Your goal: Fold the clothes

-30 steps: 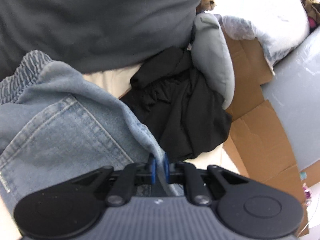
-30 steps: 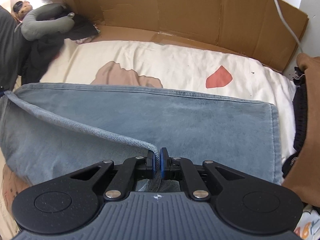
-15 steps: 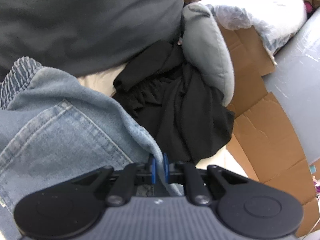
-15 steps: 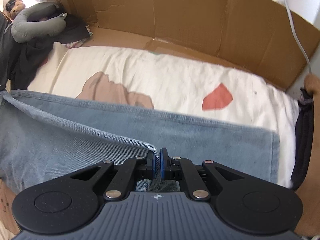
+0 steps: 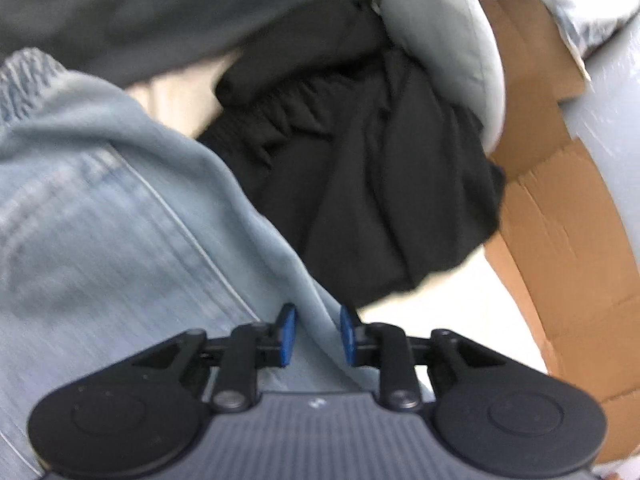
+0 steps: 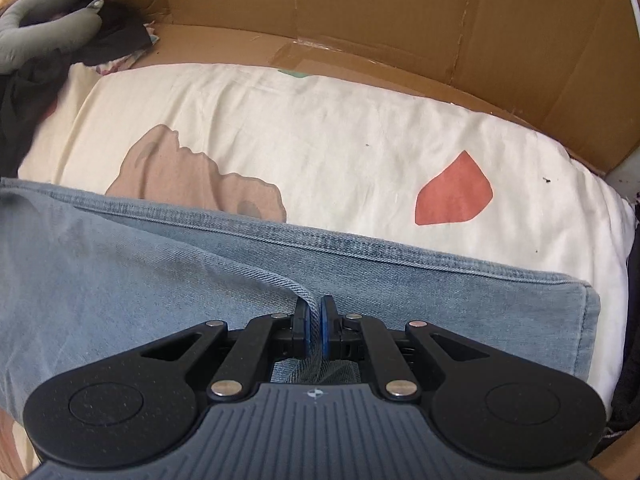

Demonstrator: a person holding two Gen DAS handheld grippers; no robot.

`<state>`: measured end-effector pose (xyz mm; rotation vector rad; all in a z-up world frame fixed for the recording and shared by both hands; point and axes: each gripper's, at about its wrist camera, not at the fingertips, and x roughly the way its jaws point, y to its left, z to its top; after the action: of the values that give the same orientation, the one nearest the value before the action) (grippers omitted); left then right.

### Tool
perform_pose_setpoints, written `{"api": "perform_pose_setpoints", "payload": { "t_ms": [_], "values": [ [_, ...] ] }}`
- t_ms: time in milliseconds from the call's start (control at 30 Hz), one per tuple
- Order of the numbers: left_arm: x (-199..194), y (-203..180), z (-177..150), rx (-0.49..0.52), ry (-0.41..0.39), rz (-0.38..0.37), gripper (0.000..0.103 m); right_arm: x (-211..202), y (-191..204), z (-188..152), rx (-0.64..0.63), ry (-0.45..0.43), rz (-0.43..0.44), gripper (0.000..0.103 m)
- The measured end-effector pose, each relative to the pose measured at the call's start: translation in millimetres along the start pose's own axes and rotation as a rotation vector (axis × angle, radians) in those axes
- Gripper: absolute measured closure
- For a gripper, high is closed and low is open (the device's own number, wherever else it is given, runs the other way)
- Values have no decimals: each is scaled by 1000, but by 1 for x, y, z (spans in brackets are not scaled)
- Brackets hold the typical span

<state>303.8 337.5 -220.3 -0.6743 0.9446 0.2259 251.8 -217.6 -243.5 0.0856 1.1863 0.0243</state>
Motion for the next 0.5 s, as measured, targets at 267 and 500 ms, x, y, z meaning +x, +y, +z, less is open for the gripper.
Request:
{"api": "perform_pose_setpoints", "payload": {
  "t_ms": [267, 500],
  "values": [
    [2, -5, -2, -65, 5, 3, 97, -13, 5, 18, -18, -7, -17, 100],
    [2, -8, -2, -66, -12, -3, 97, 6, 6, 36, -18, 12, -48, 100]
  ]
}}
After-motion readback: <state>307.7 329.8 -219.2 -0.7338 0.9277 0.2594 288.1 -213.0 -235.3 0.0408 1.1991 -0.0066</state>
